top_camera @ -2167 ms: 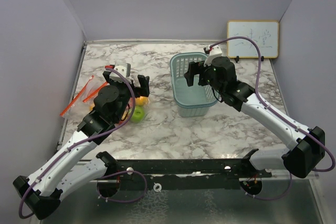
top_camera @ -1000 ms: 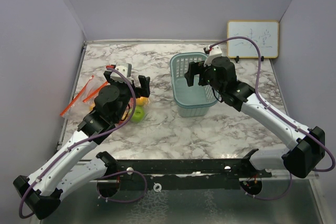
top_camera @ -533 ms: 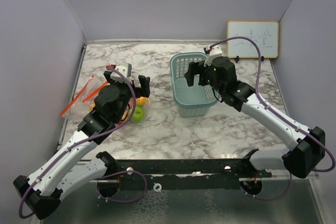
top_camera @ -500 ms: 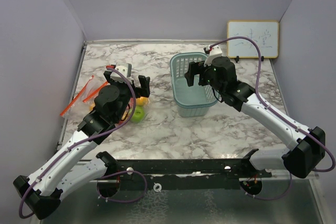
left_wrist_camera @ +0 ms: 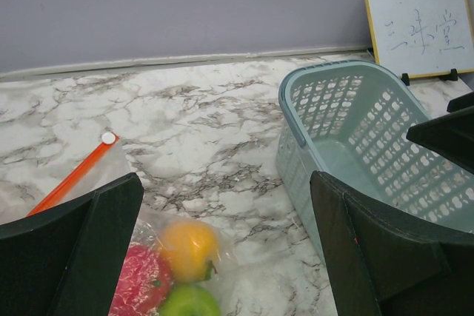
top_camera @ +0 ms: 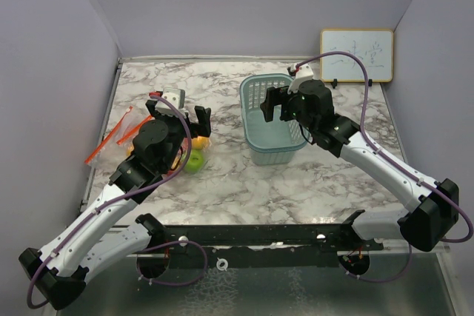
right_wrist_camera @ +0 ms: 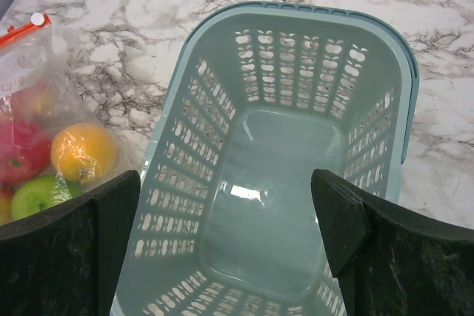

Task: Place the food in the zip-top bag and seal the zipper
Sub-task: Reset both arms

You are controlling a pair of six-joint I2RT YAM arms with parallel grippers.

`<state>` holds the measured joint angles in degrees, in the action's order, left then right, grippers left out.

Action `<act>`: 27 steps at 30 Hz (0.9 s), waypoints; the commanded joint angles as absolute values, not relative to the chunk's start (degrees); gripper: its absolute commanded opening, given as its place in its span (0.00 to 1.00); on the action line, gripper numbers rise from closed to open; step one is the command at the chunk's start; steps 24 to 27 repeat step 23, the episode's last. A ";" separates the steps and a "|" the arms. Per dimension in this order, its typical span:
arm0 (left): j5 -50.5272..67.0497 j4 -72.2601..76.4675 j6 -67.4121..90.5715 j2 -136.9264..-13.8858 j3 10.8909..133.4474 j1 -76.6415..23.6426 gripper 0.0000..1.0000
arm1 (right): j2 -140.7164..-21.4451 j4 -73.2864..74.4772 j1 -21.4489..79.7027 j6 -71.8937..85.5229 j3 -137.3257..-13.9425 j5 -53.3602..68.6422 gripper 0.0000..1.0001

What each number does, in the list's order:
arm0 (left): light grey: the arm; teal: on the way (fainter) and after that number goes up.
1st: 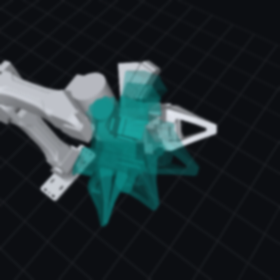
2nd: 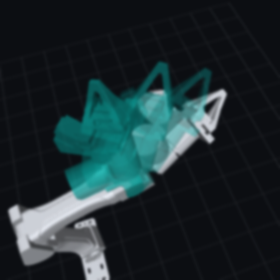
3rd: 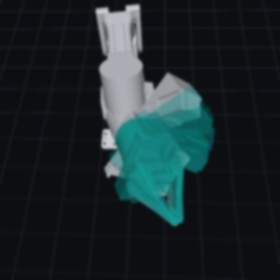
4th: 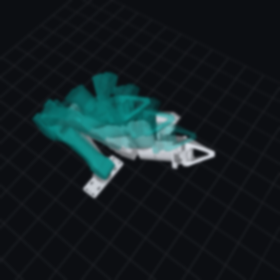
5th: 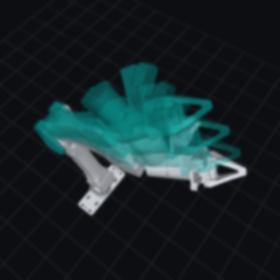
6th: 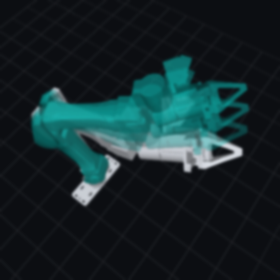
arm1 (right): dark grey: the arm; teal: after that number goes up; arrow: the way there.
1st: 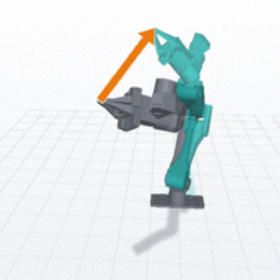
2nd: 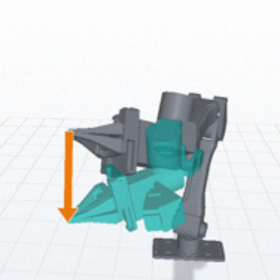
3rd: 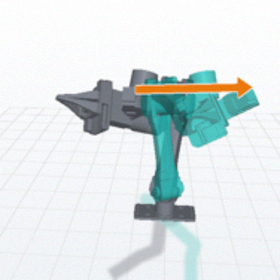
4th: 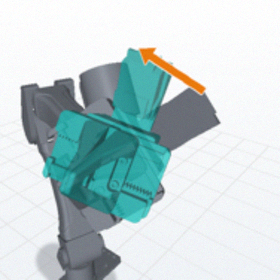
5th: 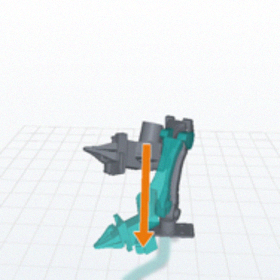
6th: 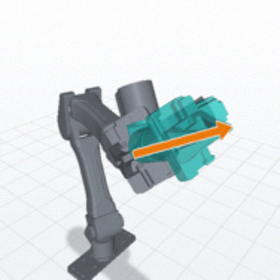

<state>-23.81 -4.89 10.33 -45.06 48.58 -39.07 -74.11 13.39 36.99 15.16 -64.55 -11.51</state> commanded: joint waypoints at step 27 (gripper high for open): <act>-23.06 -4.66 9.73 -44.58 49.04 -38.34 0.99 | -72.85 13.80 36.80 14.23 -65.99 -13.05 0.99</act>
